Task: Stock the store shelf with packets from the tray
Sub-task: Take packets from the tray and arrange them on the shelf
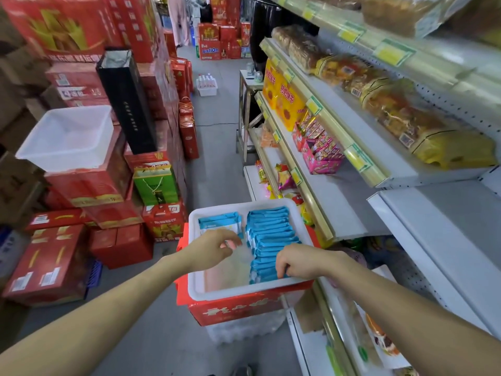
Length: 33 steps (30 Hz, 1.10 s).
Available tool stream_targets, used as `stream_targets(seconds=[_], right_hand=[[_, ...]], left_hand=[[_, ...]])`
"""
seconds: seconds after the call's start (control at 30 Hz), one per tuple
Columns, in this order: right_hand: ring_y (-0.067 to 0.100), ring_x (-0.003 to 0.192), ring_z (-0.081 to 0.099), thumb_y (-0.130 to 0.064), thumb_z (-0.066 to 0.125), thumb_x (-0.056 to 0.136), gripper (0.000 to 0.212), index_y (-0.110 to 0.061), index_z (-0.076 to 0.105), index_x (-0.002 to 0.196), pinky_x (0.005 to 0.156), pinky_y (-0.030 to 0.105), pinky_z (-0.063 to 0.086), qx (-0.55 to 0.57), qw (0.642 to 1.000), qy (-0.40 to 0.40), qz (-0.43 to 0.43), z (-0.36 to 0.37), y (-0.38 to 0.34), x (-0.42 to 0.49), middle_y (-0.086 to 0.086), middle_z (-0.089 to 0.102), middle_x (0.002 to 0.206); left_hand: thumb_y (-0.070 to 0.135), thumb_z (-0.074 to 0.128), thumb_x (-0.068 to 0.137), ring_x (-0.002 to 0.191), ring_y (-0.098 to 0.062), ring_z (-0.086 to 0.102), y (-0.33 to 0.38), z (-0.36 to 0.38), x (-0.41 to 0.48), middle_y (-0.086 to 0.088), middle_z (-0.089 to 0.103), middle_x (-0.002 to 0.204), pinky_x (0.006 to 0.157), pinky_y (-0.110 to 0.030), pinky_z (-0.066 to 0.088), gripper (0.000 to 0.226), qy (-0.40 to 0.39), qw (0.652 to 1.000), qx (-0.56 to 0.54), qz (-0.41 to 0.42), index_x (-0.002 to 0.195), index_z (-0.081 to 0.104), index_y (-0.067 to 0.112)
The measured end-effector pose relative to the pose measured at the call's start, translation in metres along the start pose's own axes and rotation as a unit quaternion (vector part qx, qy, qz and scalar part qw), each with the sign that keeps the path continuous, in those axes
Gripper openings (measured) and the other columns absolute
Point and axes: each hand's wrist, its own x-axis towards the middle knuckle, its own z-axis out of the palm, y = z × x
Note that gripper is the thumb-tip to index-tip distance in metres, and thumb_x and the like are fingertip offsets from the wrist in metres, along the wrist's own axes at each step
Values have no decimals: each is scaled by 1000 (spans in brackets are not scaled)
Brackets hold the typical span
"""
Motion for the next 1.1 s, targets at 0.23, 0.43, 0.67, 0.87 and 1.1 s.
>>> stream_targets(seconds=[0.23, 0.43, 0.67, 0.87, 1.1], right_hand=[[1, 99, 59, -8, 58, 97, 31, -27, 81, 107, 100, 29, 50, 17, 1000, 19, 13, -9, 6, 3, -20, 70, 110], [-7, 94, 63, -19, 73, 91, 18, -30, 81, 102, 89, 22, 52, 105, 992, 63, 30, -44, 7, 3, -28, 70, 95], [2, 98, 58, -21, 78, 87, 29, -34, 65, 109, 79, 19, 48, 64, 994, 79, 29, -35, -2, 9, -22, 59, 105], [13, 81, 46, -2, 54, 88, 30, -30, 44, 85, 69, 30, 43, 50, 996, 60, 36, -21, -1, 11, -5, 52, 95], [4, 111, 53, -1, 63, 93, 41, -41, 73, 94, 100, 31, 49, 41, 998, -8, 38, -24, 11, 12, -25, 54, 107]], left_hand=[[12, 60, 96, 108, 8, 58, -15, -4, 2, 34, 62, 110, 98, -17, 47, 41, 5, 1000, -18, -8, 105, 65, 52], [12, 60, 97, 108, 12, 56, -23, -5, 4, 32, 63, 114, 92, -12, 46, 41, 4, 999, -29, -14, 107, 66, 51], [13, 60, 99, 115, 1, 57, -25, -1, 8, 30, 62, 116, 102, -21, 48, 37, -8, 999, -49, -20, 108, 67, 49], [10, 59, 98, 120, -5, 57, -27, 0, 8, 25, 64, 118, 110, -30, 48, 38, -19, 998, -49, -24, 107, 66, 47], [10, 58, 99, 122, -6, 56, -27, 1, 9, 24, 64, 120, 109, -29, 48, 38, -23, 998, -51, -25, 109, 68, 45]])
